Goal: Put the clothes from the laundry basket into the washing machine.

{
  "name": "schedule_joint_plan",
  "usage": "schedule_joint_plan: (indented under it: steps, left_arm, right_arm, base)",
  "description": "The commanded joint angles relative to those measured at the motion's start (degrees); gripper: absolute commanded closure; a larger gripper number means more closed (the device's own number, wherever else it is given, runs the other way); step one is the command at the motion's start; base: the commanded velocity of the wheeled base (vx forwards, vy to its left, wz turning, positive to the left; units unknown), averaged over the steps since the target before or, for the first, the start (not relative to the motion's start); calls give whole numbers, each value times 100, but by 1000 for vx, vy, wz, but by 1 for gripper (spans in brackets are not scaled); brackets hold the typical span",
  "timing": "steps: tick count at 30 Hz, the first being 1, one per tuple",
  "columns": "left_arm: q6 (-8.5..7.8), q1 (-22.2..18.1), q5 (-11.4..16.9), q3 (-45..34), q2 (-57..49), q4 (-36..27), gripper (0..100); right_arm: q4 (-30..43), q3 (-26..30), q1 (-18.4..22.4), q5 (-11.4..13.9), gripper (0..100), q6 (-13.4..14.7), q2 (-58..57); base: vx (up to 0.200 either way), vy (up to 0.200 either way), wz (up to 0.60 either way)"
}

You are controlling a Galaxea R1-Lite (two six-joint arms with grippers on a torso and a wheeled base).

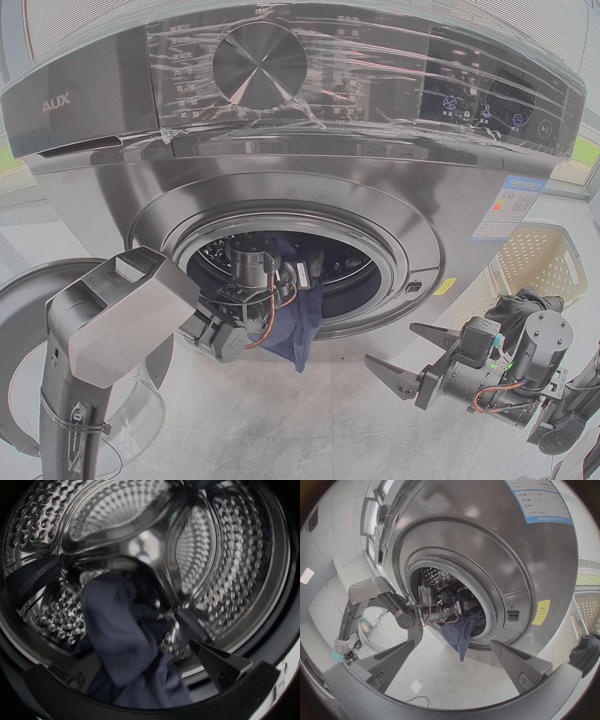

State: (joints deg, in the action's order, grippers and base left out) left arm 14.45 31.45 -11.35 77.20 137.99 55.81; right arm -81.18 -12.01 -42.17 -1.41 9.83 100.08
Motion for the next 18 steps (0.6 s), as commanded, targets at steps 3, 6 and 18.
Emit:
schedule_joint_plan:
  steps: [3,6,18]
  left_arm:
    - [-355,63,-8,-1278,-800,-800,0]
    - [-381,80,-16,-1375,-791,-870,0]
    - [-443,-7,-166,-1375,-615,-923,0]
  right_arm:
    - [-3,5,-2,1,0,2,2]
    - [-3,5,-2,1,0,2,11]
    - [-3,5,-11,1,0,2,46]
  base:
    - [0,0,0]
    - [0,0,0]
    - [0,0,0]
